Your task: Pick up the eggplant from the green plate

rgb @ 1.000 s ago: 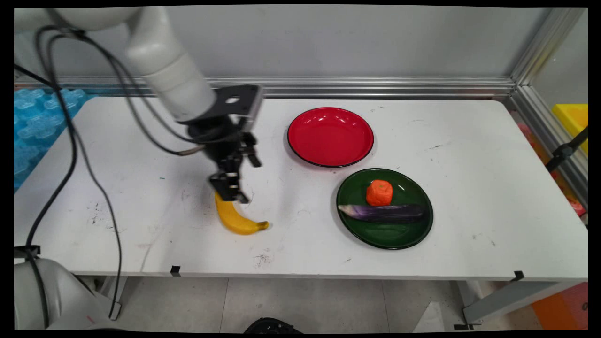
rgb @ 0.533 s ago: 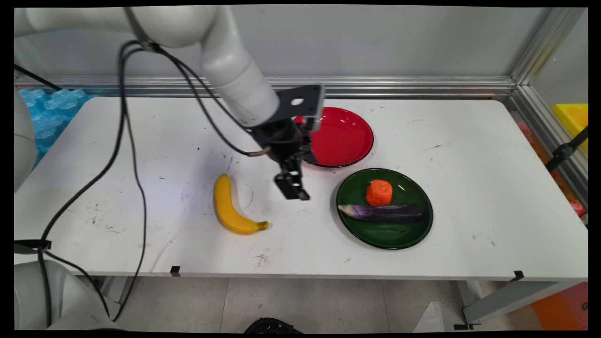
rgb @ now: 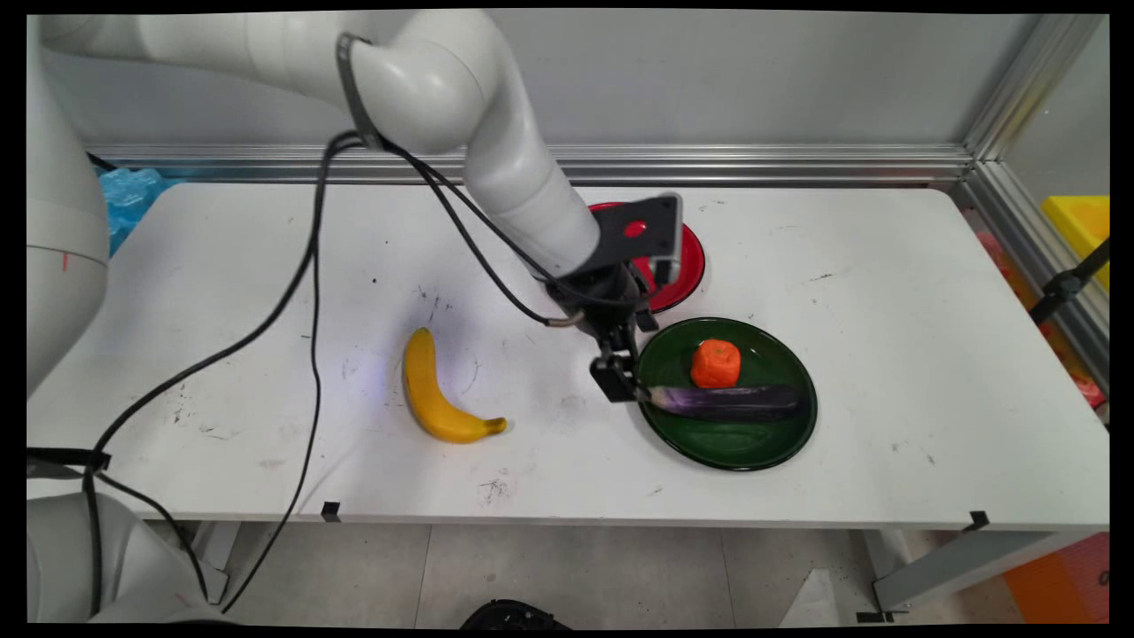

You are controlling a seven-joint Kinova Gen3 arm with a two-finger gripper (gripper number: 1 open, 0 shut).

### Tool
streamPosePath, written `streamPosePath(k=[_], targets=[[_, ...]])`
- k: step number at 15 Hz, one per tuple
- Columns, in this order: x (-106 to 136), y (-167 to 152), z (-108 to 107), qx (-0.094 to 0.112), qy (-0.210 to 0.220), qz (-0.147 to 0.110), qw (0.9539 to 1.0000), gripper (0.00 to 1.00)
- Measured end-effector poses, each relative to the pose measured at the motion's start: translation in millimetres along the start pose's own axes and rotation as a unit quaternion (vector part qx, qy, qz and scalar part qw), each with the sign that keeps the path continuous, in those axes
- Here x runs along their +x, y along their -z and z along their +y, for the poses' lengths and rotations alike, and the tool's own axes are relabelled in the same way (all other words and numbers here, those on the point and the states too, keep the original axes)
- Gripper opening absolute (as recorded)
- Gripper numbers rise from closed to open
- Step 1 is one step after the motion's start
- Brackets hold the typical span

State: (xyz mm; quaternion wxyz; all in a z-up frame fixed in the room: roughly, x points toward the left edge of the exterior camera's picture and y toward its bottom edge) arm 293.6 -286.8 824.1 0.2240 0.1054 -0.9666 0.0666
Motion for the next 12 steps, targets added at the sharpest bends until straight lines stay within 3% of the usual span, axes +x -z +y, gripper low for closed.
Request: streamPosePath(k=[12], targets=[[17, -63, 8, 0.012, 0.068, 0.013, 0.9976, 1.0]])
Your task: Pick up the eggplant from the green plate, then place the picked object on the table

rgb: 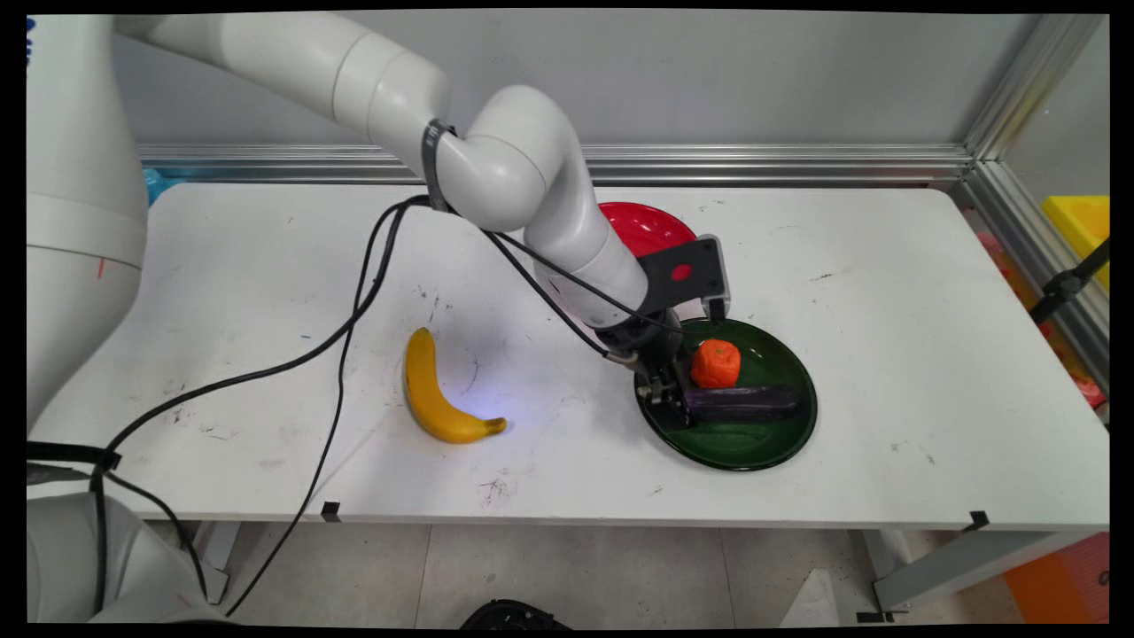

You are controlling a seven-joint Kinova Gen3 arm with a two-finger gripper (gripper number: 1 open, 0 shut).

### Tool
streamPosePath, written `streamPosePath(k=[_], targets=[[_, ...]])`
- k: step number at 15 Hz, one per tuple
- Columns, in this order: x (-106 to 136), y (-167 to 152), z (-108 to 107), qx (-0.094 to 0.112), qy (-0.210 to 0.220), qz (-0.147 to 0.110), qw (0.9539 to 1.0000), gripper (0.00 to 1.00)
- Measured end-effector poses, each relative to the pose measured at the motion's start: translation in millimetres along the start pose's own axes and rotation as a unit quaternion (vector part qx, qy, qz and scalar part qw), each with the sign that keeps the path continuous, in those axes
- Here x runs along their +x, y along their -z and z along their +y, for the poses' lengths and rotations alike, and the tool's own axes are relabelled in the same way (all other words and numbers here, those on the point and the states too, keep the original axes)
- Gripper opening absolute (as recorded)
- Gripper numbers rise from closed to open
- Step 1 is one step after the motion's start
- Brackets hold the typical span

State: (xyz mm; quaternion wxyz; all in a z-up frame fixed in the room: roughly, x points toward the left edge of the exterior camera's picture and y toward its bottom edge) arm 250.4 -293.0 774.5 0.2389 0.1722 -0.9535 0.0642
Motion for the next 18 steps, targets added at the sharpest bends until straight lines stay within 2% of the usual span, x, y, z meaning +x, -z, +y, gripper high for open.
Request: streamPosePath(k=[9, 10, 18], targets=[[-3, -19, 4, -0.001, 0.026, -0.003, 0.9997, 1.0], [-4, -20, 3, -0.001, 0.028, -0.002, 0.9996, 0.0], [-1, -22, -3, 0.004, 0.031, 0.005, 0.9995, 0.0]])
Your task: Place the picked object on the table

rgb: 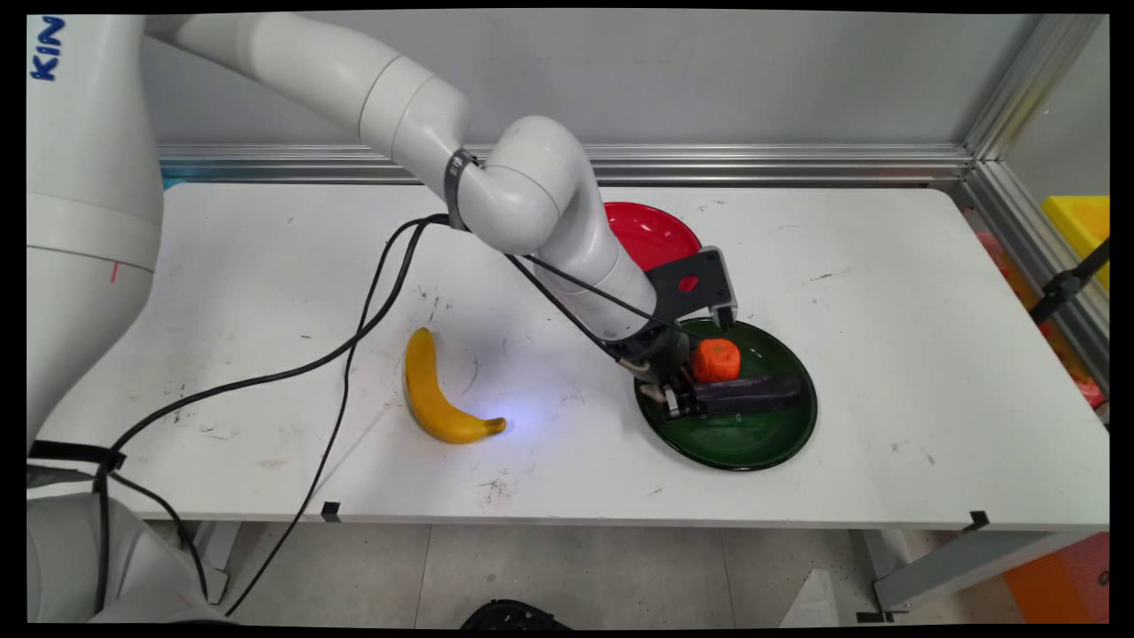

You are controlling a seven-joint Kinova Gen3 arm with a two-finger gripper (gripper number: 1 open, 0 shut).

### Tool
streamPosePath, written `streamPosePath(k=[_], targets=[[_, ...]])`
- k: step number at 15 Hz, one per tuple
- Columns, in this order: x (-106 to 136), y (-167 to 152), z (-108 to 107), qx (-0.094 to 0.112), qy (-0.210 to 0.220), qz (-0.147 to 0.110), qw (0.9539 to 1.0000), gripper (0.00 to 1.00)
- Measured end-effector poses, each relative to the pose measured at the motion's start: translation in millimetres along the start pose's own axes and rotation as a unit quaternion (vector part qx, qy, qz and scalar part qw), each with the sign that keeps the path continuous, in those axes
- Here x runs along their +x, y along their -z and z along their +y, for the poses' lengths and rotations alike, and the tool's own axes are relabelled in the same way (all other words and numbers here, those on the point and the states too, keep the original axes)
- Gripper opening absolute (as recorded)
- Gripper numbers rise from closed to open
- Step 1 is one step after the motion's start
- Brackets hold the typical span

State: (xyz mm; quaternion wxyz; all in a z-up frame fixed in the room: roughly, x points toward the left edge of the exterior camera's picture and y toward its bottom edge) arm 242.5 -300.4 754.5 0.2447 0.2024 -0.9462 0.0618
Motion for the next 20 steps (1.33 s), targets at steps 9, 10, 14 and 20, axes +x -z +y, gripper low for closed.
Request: streamPosePath(k=[9, 10, 14, 20], targets=[[24, 50, -16, -0.01, -0.009, 0.019, 0.9997, 0.0], [23, 59, -17, -0.014, -0.011, 0.018, 0.9997, 0.0], [8, 98, -22, -0.029, -0.008, 0.003, 0.9995, 0.0], [-31, 146, -22, -0.047, -0.012, -0.016, 0.9987, 0.0]])
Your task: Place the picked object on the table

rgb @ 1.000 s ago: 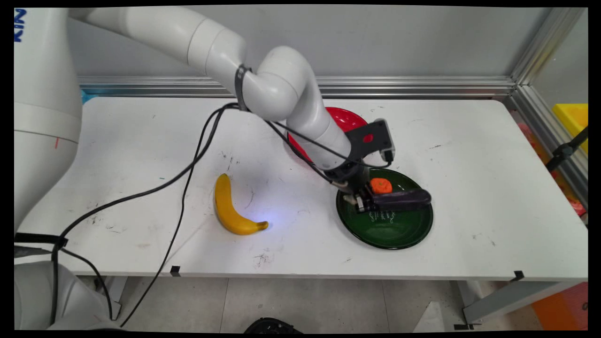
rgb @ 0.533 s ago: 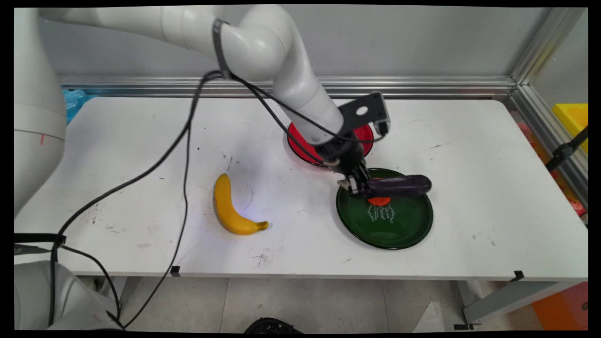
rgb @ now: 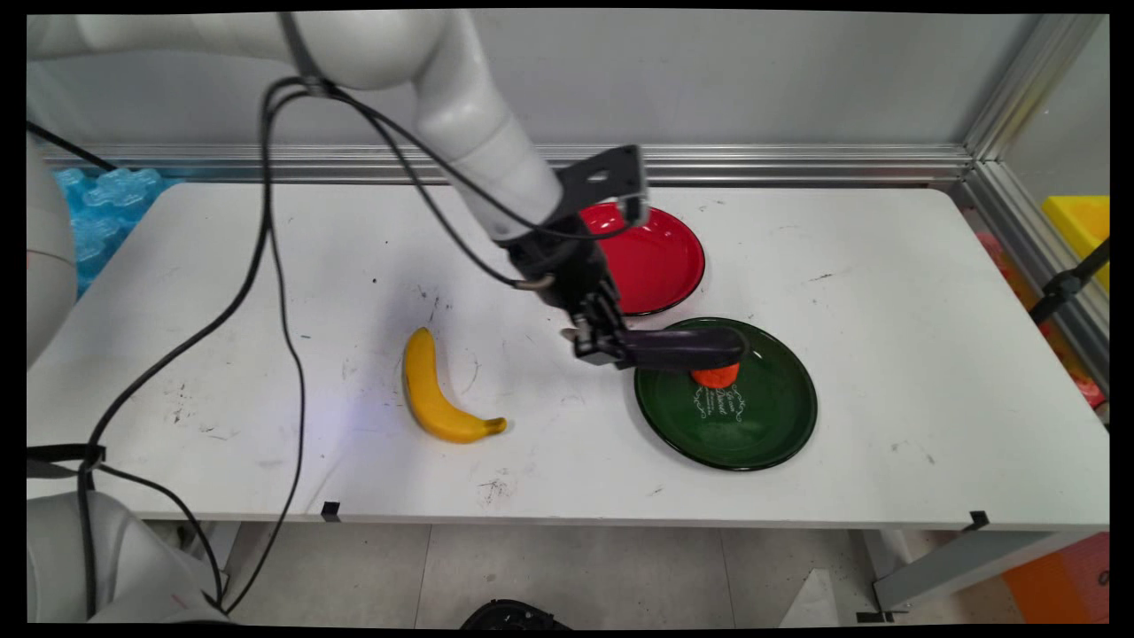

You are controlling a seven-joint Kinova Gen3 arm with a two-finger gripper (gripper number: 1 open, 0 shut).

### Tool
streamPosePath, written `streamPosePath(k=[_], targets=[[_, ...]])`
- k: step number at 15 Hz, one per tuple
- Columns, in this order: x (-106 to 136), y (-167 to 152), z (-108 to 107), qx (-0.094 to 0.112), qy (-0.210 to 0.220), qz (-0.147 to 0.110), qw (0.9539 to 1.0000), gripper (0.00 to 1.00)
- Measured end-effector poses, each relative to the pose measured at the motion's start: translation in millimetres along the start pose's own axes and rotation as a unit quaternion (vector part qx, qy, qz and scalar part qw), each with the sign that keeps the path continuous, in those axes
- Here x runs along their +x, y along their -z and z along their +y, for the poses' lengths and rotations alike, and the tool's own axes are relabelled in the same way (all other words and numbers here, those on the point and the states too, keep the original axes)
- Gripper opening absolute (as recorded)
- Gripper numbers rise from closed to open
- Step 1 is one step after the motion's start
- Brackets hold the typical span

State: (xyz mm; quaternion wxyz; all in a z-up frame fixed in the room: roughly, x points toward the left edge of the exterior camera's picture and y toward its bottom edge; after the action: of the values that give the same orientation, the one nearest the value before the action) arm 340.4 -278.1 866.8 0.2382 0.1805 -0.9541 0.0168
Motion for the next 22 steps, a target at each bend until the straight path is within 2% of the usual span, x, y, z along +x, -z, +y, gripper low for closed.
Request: streamPosePath(k=[7, 13, 22], targets=[[-65, 30, 1, 0.01, -0.017, -0.028, 0.9994, 0.0], [-112, 29, -10, 0.027, -0.036, -0.046, 0.9979, 0.0], [-136, 1, -26, 0.033, -0.044, -0.038, 0.9978, 0.0]])
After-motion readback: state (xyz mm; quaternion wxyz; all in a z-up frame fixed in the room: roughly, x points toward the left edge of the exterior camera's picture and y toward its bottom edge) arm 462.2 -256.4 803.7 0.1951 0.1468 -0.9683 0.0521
